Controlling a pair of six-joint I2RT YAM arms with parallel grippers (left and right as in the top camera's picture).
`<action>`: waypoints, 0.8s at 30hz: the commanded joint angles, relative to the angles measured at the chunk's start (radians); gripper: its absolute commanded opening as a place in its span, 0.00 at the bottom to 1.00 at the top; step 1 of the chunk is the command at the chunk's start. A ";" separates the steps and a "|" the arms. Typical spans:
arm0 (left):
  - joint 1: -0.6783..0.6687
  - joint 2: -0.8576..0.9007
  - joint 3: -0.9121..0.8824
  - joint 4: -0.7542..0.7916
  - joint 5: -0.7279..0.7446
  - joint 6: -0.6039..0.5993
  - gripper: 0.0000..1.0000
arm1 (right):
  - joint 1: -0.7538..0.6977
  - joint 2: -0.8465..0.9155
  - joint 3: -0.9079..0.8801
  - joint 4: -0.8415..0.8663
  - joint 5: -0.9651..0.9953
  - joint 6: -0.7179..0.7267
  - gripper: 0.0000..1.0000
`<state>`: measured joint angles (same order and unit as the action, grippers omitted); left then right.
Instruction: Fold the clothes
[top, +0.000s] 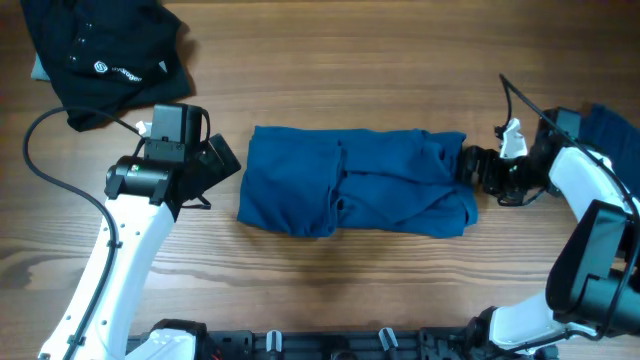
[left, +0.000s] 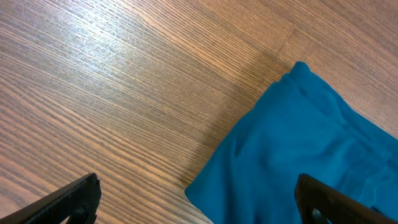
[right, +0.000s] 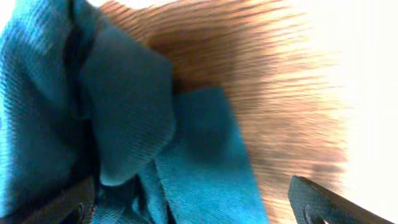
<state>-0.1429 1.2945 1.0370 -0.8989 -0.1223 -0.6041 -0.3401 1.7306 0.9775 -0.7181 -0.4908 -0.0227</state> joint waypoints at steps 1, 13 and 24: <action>0.006 0.004 -0.024 0.000 0.005 -0.010 1.00 | -0.061 -0.070 0.027 -0.019 -0.029 0.045 1.00; 0.006 0.013 -0.071 0.070 0.045 -0.011 1.00 | -0.064 -0.298 0.026 -0.030 -0.390 -0.058 0.99; 0.005 0.013 -0.071 0.098 0.074 -0.011 1.00 | 0.130 -0.229 0.014 0.018 -0.196 0.008 0.04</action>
<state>-0.1429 1.2999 0.9741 -0.8040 -0.0608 -0.6048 -0.2314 1.4616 0.9909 -0.7185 -0.7822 -0.0566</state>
